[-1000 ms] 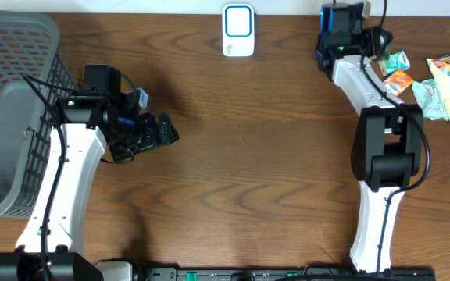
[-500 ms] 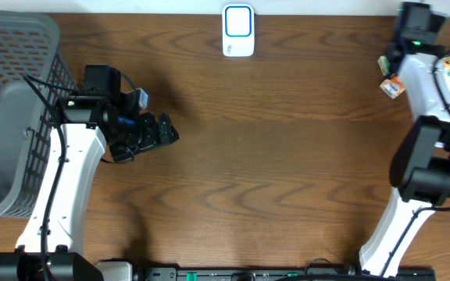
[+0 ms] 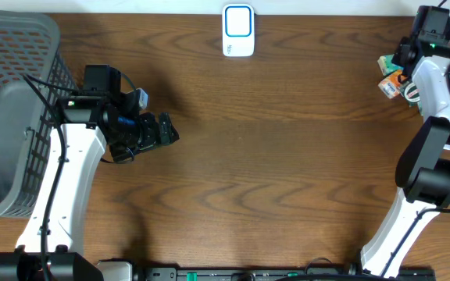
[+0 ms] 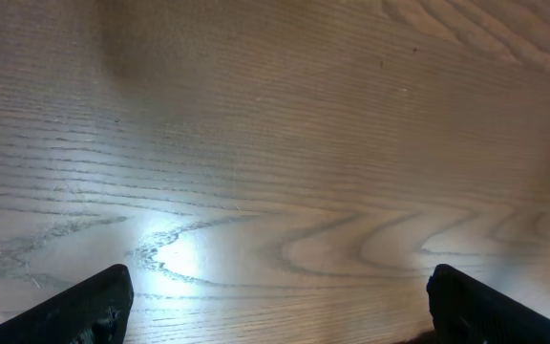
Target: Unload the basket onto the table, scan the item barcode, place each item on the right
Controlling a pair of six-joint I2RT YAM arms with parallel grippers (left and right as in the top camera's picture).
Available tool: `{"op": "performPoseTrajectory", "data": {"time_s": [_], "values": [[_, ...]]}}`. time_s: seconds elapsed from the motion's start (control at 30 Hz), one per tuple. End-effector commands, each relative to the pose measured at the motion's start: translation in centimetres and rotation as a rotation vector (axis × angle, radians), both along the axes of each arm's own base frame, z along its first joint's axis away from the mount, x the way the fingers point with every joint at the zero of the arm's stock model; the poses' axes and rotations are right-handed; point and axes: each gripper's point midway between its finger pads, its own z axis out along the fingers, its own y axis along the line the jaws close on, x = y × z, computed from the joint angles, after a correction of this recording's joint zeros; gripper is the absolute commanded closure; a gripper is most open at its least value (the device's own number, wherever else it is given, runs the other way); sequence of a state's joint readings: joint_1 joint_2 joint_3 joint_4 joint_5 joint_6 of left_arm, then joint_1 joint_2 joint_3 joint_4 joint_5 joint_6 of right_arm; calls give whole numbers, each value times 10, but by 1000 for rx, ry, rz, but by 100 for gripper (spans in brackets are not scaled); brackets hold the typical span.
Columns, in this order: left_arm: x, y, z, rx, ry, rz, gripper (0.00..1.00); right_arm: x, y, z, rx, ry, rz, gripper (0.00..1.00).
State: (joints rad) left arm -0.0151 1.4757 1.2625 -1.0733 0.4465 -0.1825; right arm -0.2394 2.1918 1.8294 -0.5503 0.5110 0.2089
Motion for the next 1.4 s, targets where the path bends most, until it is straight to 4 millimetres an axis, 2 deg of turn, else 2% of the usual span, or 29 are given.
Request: {"op": "performPoseTrajectory", "data": {"time_s": [0.0, 0.13, 0.23, 0.43, 0.5, 0.6, 0.77, 0.9, 1.1, 1.23, 1.37], "values": [[-1, -2, -2, -3, 7, -15, 2, 0, 8, 19, 29, -64, -26, 1], [-1, -2, -2, -3, 6, -15, 2, -1, 19, 44, 72, -109, 8, 1], [-1, -2, -2, -3, 7, -15, 2, -6, 35, 75, 134, -159, 69, 1], [-1, -2, -2, -3, 7, -15, 2, -31, 92, 153, 324, -286, 276, 1], [-1, -2, -2, -3, 6, -15, 2, -47, 111, 181, 371, -327, 339, 1], [-1, -2, -2, -3, 7, -15, 2, -74, 126, 214, 379, -360, 384, 1], [-1, -2, -2, -3, 6, -15, 2, -129, 139, 251, 369, -376, 390, 1], [-1, -2, -2, -3, 6, -15, 2, -169, 148, 258, 379, -339, 387, 1], [-1, -2, -2, -3, 7, -15, 2, -221, 170, 247, 407, -287, 413, 1], [-1, -2, -2, -3, 7, -15, 2, -240, 189, 237, 405, -304, 472, 1], [-1, -2, -2, -3, 7, -15, 2, -261, 198, 214, 420, -273, 486, 1]]}}
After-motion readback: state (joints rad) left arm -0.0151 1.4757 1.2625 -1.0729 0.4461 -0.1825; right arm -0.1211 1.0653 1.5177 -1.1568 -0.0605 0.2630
